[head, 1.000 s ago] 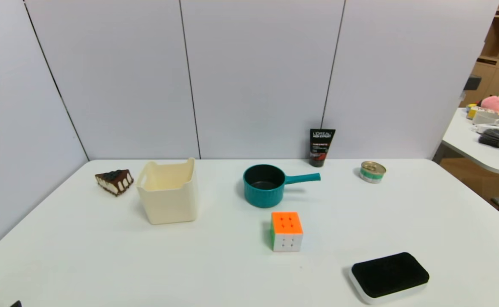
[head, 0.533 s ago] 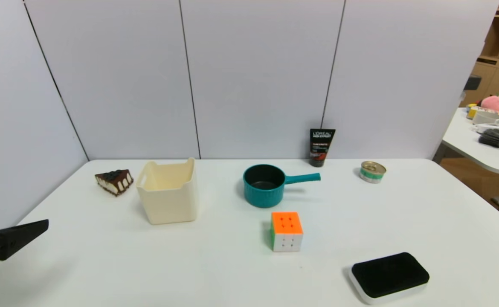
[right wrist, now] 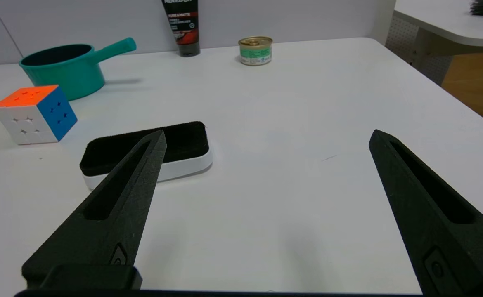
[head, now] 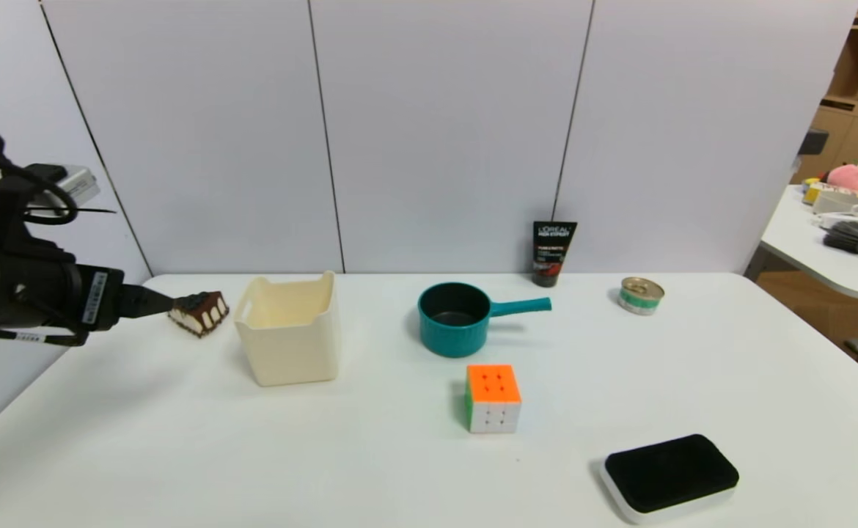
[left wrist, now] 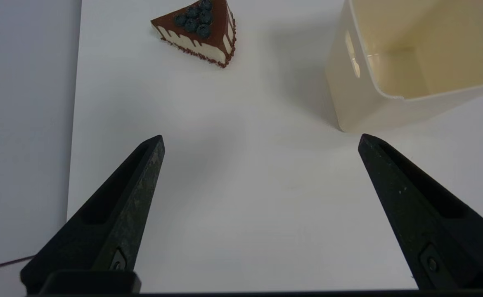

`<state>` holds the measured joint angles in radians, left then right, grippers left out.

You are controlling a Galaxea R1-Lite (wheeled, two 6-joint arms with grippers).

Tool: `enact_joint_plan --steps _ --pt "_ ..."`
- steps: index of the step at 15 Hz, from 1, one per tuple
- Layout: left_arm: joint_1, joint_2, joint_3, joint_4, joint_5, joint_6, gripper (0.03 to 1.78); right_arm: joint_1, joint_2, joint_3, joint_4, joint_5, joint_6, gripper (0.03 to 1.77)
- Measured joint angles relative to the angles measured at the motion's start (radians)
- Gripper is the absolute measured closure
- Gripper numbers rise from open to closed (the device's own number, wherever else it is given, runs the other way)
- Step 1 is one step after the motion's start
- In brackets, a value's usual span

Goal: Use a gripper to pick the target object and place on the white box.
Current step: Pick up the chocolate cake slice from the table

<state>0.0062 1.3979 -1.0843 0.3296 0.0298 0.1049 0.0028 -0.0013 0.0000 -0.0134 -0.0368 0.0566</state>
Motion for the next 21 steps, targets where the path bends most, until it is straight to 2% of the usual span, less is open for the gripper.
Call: enact_joint_plan --steps 4,7,9,11,14,16,20,21 --pt "0.016 0.236 -0.184 0.004 -0.001 0.022 0.12 0.000 0.000 0.000 0.000 0.000 -0.001 0.10" --pt "0.064 0.380 -0.307 0.002 0.001 0.075 0.12 0.000 0.000 0.000 0.000 0.000 0.000 0.10" --pt "0.096 0.453 -0.359 0.000 0.004 0.070 0.12 0.000 0.000 0.000 0.000 0.000 0.000 0.10" --pt "0.112 0.514 -0.398 -0.001 0.005 0.021 0.12 0.000 0.000 0.000 0.000 0.000 -0.001 0.10" --pt "0.116 0.593 -0.452 -0.015 0.017 -0.124 0.12 0.000 0.000 0.000 0.000 0.000 0.000 0.10" --pt "0.116 0.635 -0.469 -0.057 0.077 -0.186 0.12 0.000 0.000 0.000 0.000 0.000 0.000 0.10" --pt "0.104 0.703 -0.485 -0.126 0.296 -0.325 0.12 0.000 0.000 0.000 0.000 0.000 0.000 0.10" --pt "0.098 0.718 -0.492 -0.128 0.313 -0.352 0.12 0.000 0.000 0.000 0.000 0.000 0.000 0.10"
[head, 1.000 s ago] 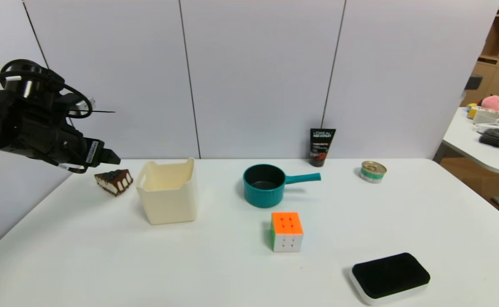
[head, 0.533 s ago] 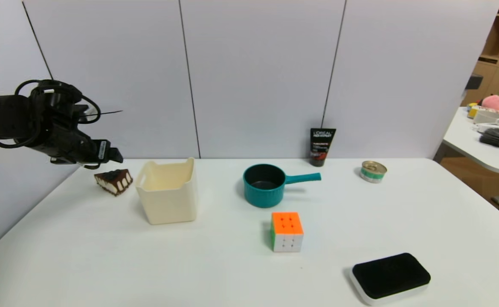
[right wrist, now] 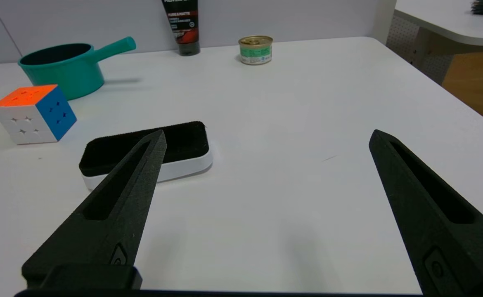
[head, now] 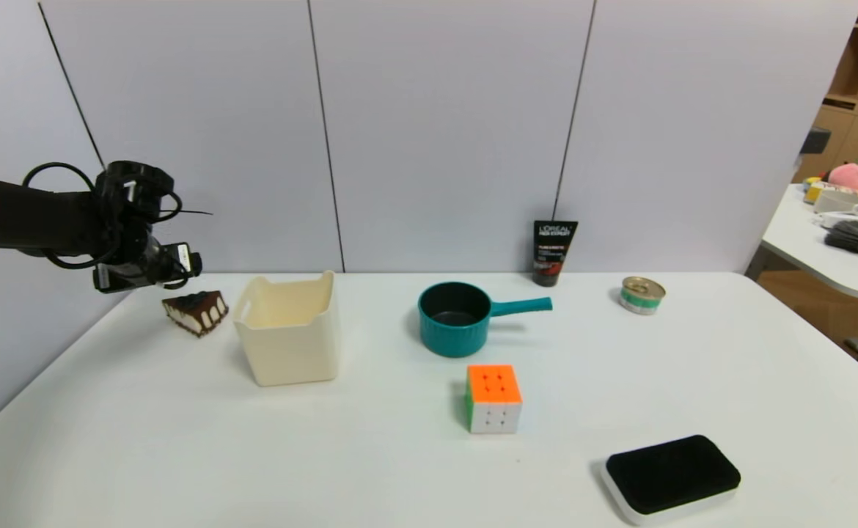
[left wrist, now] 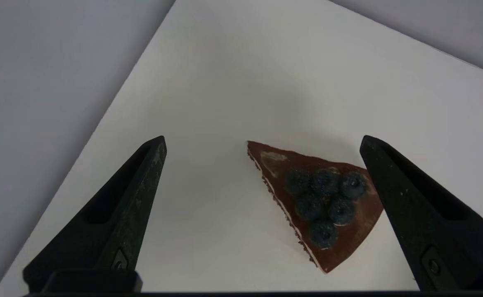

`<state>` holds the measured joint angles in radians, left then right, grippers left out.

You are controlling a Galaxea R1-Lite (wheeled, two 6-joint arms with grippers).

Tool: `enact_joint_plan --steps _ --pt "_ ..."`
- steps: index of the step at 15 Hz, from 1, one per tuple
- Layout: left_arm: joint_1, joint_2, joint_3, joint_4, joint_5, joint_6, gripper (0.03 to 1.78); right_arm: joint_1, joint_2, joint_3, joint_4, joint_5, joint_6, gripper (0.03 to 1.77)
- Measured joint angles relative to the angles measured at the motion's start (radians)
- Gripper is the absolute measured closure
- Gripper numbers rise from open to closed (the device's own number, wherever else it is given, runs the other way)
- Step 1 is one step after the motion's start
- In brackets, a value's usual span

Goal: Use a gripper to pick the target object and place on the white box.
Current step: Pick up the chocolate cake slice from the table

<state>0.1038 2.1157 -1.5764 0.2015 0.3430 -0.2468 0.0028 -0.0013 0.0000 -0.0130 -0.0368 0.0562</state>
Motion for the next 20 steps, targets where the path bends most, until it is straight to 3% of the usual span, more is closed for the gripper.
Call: enact_joint_plan --steps 5,20 --pt "-0.040 0.048 -0.021 0.000 0.011 -0.107 0.12 0.000 0.000 0.000 0.000 0.000 0.000 0.10" --pt "-0.064 0.108 -0.010 0.005 0.016 -0.118 0.12 0.000 0.000 0.000 0.000 0.000 0.000 0.10"
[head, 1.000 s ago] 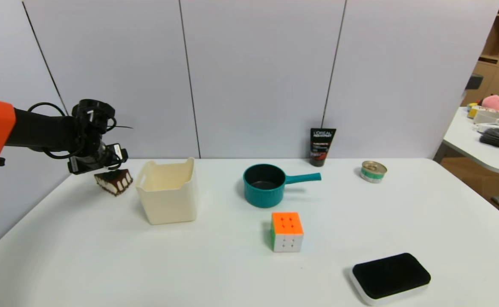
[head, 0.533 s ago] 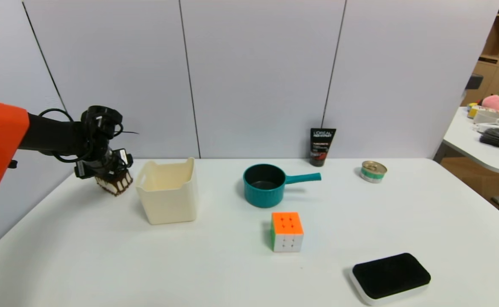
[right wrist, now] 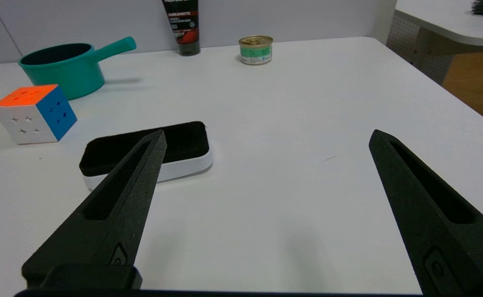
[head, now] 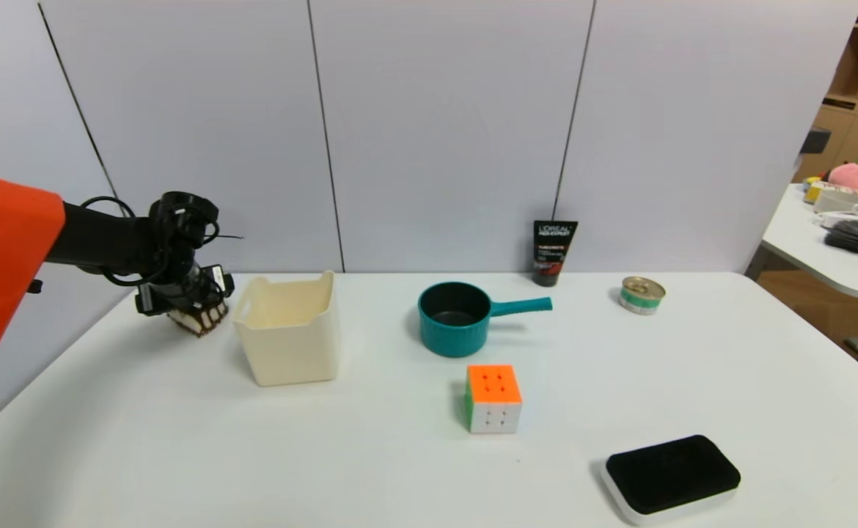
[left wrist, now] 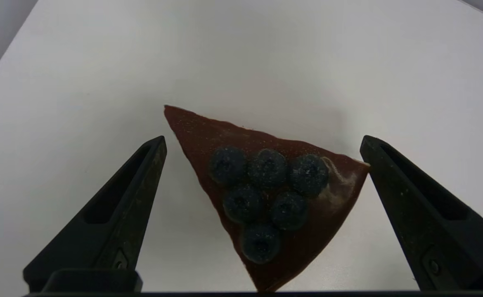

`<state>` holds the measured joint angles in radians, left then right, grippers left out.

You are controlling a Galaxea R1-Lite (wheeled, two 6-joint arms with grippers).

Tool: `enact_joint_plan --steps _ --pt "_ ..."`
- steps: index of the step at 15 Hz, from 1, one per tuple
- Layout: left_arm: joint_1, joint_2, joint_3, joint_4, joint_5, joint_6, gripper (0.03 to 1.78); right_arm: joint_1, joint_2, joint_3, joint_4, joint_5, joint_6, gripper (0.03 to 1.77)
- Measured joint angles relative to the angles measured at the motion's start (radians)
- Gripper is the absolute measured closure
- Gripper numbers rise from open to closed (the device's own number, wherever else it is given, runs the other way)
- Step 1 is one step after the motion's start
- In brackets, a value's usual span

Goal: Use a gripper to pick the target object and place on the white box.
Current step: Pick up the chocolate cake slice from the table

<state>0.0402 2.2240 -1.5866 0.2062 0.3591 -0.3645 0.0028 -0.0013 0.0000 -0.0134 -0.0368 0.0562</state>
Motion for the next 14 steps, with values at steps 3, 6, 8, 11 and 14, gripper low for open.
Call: enact_joint_plan --steps 3,6,8,11,14 --pt "0.000 0.013 -0.002 -0.002 0.000 0.000 0.12 0.000 0.000 0.000 0.000 0.000 0.000 0.10" --pt "-0.001 0.020 -0.007 -0.004 0.000 0.000 0.12 0.000 0.000 0.000 0.000 0.000 0.000 0.10" --pt "0.000 0.022 -0.007 -0.002 0.000 0.000 0.12 0.000 0.000 0.000 0.000 0.000 0.000 0.10" --pt "0.000 0.024 -0.009 -0.006 -0.001 -0.001 0.12 0.000 0.000 0.000 0.000 0.000 0.000 0.10" --pt "-0.001 0.024 -0.009 -0.007 -0.001 -0.001 0.12 0.000 0.000 0.000 0.000 0.000 0.000 0.10"
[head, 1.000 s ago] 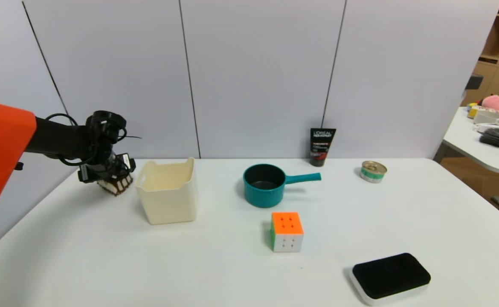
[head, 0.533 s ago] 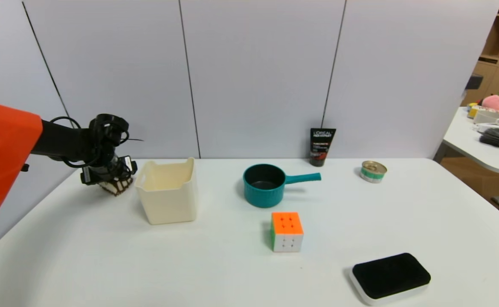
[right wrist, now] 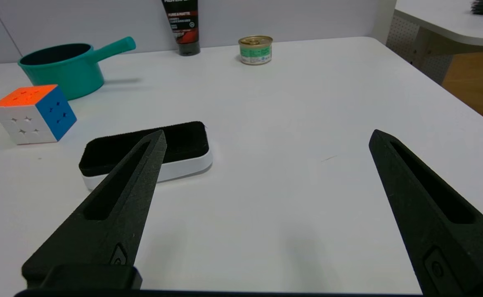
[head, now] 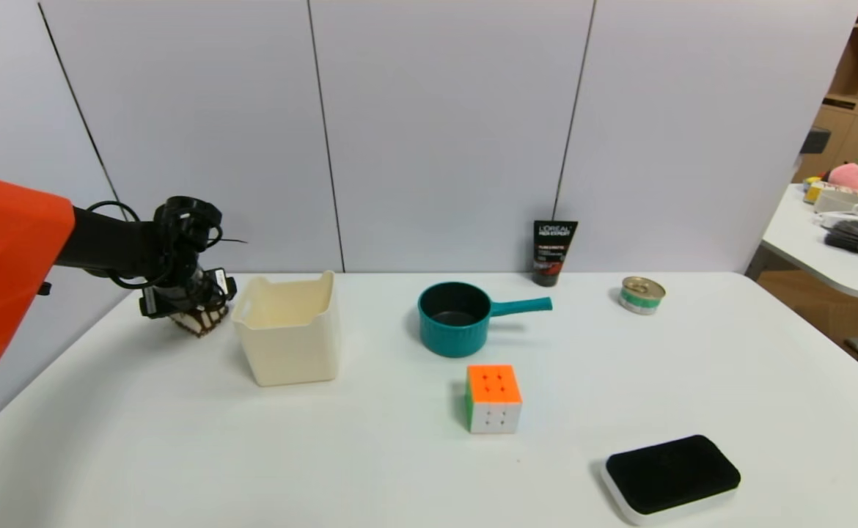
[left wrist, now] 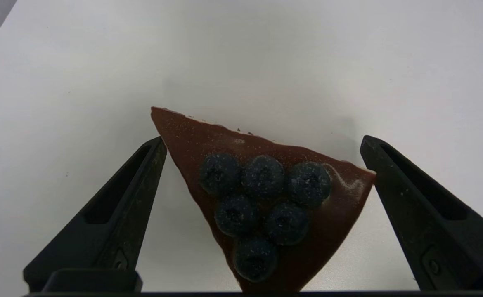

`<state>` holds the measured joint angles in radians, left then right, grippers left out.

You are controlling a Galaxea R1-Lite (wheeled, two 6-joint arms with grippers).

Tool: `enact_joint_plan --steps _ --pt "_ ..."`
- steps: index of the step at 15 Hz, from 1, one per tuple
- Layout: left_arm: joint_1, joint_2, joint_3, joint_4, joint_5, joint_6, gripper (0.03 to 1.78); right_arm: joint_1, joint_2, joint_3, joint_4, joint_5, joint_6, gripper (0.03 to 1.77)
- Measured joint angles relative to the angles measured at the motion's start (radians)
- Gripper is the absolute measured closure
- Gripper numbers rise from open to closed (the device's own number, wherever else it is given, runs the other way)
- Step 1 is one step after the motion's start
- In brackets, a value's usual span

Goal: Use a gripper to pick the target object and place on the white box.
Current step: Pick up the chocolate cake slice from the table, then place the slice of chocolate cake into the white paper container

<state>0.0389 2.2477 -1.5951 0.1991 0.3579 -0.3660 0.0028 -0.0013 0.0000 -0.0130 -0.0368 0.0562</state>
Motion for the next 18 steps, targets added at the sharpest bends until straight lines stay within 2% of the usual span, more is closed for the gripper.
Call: enact_joint_plan --steps 2,3,6,10,14,18 --pt "0.000 0.000 0.000 -0.001 0.000 0.000 0.12 0.000 0.000 0.000 0.000 0.000 0.000 0.10" --pt "0.000 0.000 0.000 -0.001 -0.001 0.001 0.22 0.000 0.000 0.000 0.000 0.000 0.000 0.10" --pt "0.001 0.000 0.002 0.000 -0.001 0.000 0.68 0.000 0.000 0.000 0.000 0.000 0.000 0.10" --pt "0.001 -0.004 0.003 0.001 -0.001 0.001 0.98 0.000 0.000 0.000 0.000 0.000 0.000 0.10" --pt "0.000 -0.062 0.023 0.011 -0.008 0.011 1.00 0.000 0.000 0.000 0.000 0.000 0.000 0.10" --pt "0.001 -0.192 0.056 0.045 -0.010 0.024 1.00 0.000 0.000 0.000 0.000 0.000 0.000 0.10"
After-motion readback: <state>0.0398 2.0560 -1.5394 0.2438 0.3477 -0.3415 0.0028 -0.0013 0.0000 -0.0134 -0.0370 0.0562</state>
